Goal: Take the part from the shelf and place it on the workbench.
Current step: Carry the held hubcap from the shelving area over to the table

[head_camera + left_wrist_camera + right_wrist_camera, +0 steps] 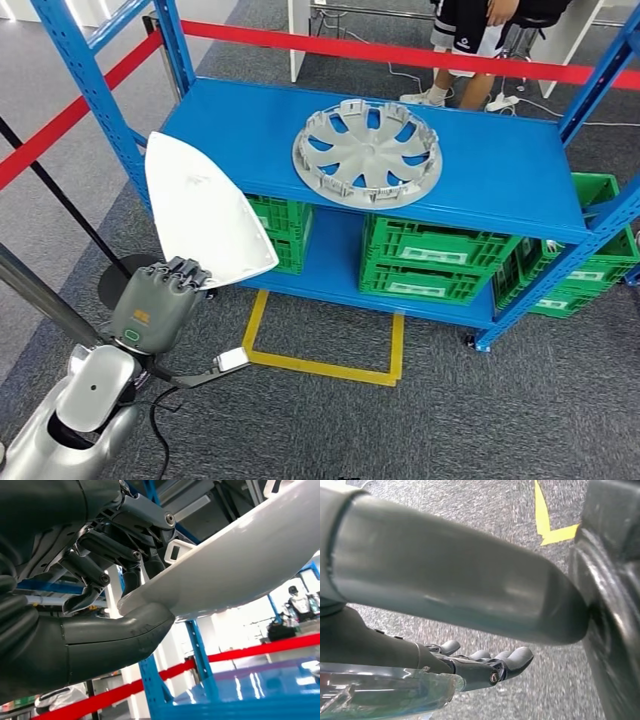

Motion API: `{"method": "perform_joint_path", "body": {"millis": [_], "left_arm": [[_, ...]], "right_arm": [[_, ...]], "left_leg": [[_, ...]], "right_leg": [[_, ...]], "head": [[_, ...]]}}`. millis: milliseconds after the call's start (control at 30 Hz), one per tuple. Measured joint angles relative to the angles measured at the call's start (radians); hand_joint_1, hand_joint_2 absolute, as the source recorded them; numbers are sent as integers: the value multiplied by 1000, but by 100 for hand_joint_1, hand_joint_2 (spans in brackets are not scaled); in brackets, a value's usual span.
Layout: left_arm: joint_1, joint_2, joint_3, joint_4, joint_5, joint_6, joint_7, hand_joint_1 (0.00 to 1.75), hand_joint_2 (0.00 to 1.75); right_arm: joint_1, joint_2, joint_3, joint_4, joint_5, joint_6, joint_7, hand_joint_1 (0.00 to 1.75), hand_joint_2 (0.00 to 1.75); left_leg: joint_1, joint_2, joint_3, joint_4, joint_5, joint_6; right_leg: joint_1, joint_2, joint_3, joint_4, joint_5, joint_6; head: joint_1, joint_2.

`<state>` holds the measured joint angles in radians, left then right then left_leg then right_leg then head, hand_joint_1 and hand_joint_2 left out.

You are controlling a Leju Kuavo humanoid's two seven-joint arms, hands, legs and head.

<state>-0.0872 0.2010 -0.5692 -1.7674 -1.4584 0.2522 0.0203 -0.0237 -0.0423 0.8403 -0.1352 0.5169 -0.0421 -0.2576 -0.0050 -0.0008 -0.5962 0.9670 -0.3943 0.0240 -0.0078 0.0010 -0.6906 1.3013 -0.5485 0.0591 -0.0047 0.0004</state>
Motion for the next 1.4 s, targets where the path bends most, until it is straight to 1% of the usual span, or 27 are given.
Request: {"method": "perform_joint_path", "body": {"millis": [67, 133, 200, 267, 300, 367, 400, 433, 467, 500, 533, 600, 667, 700, 767, 800, 833, 933, 967, 1000, 1033, 1100, 1167, 1200, 1300, 1333, 1400], "left_arm": [[1, 0, 1, 0, 0, 0, 0, 175, 175], [2, 0, 4, -1, 0, 0, -1, 175, 175], [2, 0, 8, -1, 0, 0, -1, 175, 175], [3, 0, 12, -1, 1, 0, -1, 175, 175], [4, 0, 13, -1, 1, 0, -2, 175, 175], [5, 1, 16, -1, 3, -1, -2, 175, 175], [5, 1, 16, -1, 4, -1, -3, 175, 175], [5, 1, 16, -1, 4, -1, -4, 175, 175], [5, 0, 16, -1, 4, -1, -5, 175, 175], [5, 0, 16, -1, 4, -1, -8, 175, 175], [5, 0, 16, -1, 4, -1, -11, 175, 175], [4, 0, 16, -1, 4, -1, -16, 175, 175], [3, -2, 16, -2, 4, -1, -18, 175, 175], [3, -3, 16, -2, 4, -1, -19, 175, 175], [3, -4, 16, -2, 4, -2, -19, 175, 175], [3, -5, 17, -2, 4, -2, -19, 175, 175], [3, -6, 17, -2, 4, -3, -19, 175, 175], [2, -7, 18, -2, 7, -6, -20, 175, 175], [3, -7, 18, -2, 9, -8, -20, 175, 175], [3, -8, 18, -2, 13, -10, -21, 175, 175], [4, -8, 18, -2, 17, -11, -22, 175, 175], [5, -9, 19, -2, 31, -17, -25, 175, 175], [6, -12, 22, -2, 51, -25, -31, 175, 175], [7, -13, 24, -2, 60, -28, -34, 175, 175], [12, -17, 26, -4, 69, -30, -36, 175, 175], [13, -18, 27, -4, 70, -30, -36, 175, 175], [16, -19, 32, -5, 70, -30, -37, 175, 175]], "right_arm": [[-2, 0, 3, 0, 0, -1, 0, 0, 0], [-7, 1, 4, 0, 0, -2, 0, 0, 0], [-10, 2, 4, 0, 1, -2, -1, 0, 0], [-10, 5, 4, 0, 1, -3, -2, 0, 0], [-10, 6, 5, 0, 1, -3, -1, 0, 0], [-10, 9, 5, 0, 1, -3, -1, 0, 0], [-10, 10, 5, 0, 1, -4, -1, 0, 0], [-10, 10, 5, 0, 1, -6, -1, 0, 0], [-10, 11, 5, 0, 1, -9, -1, 0, 0], [-9, 12, 5, 0, 1, -11, -1, 0, 0], [-10, 14, 5, 0, 1, -13, -1, 0, 0], [-11, 17, 5, 0, 1, -16, -1, 0, 0], [-11, 18, 5, 0, 1, -17, -1, 0, 0], [-10, 18, 5, 0, 1, -17, -1, 0, 0], [-7, 18, 5, 0, 1, -18, -1, 0, 0], [-6, 18, 5, 0, 1, -18, -1, 0, 0], [-4, 18, 5, 0, 1, -18, -1, 0, 0], [-4, 18, 5, 0, 1, -19, -1, 0, 0], [-5, 18, 5, 0, 1, -20, -1, 0, 0], [-5, 18, 5, 0, 1, -21, -1, 0, 0], [-5, 18, 5, 0, 1, -22, -1, 0, 0], [-8, 18, 5, 0, 1, -25, -1, 0, 0], [-10, 19, 5, 0, 1, -28, -2, 0, 0], [-11, 20, 5, 0, 1, -29, -2, 0, 0], [-10, 24, 5, 0, 1, -31, -3, 0, 0], [-10, 26, 5, 0, 1, -32, -2, 0, 0], [-10, 27, 5, 0, 1, -33, -2, 0, 0]], "left_leg": [[-3, 0, -26, 1, 24, -4], [-6, 0, -42, 2, 45, -11], [-5, 1, -48, 0, 65, -22], [-2, 1, -54, -1, 72, -35], [-1, 1, -61, 13, 49, -43], [3, 0, -86, 100, -51, -57], [4, 0, -102, 170, -106, -62], [6, 0, -114, 238, -141, -66], [8, 0, -116, 286, -153, -69], [9, 0, -103, 303, -142, -70], [10, 0, -72, 281, -117, -71], [13, 0, 32, 152, -85, -73], [13, -4, 118, 23, -95, -63], [11, -5, 133, -8, -101, -54], [9, -4, 119, -15, -89, -33], [9, -2, 108, -15, -80, -24], [11, -1, 98, -16, -69, -15], [9, 1, 64, -15, -40, -3], [7, 1, 52, -15, -30, -3], [6, 1, 39, -14, -20, -3], [5, 1, 26, -13, -11, -5], [4, 0, 5, -10, 3, -9], [2, 0, -9, -7, 15, -18], [2, 0, -12, -7, 22, -24], [3, 0, -21, 0, 24, -39], [3, 0, -31, 24, 4, -44], [4, -1, -75, 138, -71, -54]], "right_leg": [[4, 0, 97, -107, 47, -11], [10, 0, 206, -261, 37, -21], [15, 1, 239, -328, 19, -28], [15, 0, 220, -327, 36, -42], [14, -2, 210, -327, 48, -50], [10, -5, 188, -328, 75, -62], [10, -6, 173, -327, 89, -64], [10, -6, 157, -325, 103, -64], [10, -6, 137, -323, 117, -62], [9, -6, 118, -320, 129, -60], [8, -6, 100, -316, 141, -58], [8, -6, 70, -311, 162, -50], [10, -5, 53, -309, 183, -40], [11, -4, 48, -311, 194, -35], [8, -3, 38, -316, 211, -24], [7, -2, 28, -307, 197, -18], [6, -2, 15, -280, 165, -13], [6, -2, -31, -91, 23, -4], [6, -2, -36, -36, 4, -4], [7, -1, -27, -13, 7, -5], [7, -1, 0, -28, 28, -7], [8, -1, 100, -153, 70, -14], [11, 2, 190, -289, 64, -20], [13, 3, 209, -322, 52, -23], [11, 2, 207, -333, 61, -38], [8, 1, 204, -335, 67, -46], [6, -1, 194, -336, 77, -57]], "head": [[0, 0], [-2, 0], [-1, 0], [0, 0], [-1, 0], [-4, 0], [-5, 0], [-6, 0], [-6, 0], [-6, 0], [-6, 0], [-6, 0], [-6, 0], [-6, 0], [-8, 0], [-8, 0], [-7, 0], [-1, 0], [0, 0], [0, 0], [0, 0], [0, 0], [0, 0], [-1, 0], [-2, 0], [-3, 0], [-6, 0]]}}
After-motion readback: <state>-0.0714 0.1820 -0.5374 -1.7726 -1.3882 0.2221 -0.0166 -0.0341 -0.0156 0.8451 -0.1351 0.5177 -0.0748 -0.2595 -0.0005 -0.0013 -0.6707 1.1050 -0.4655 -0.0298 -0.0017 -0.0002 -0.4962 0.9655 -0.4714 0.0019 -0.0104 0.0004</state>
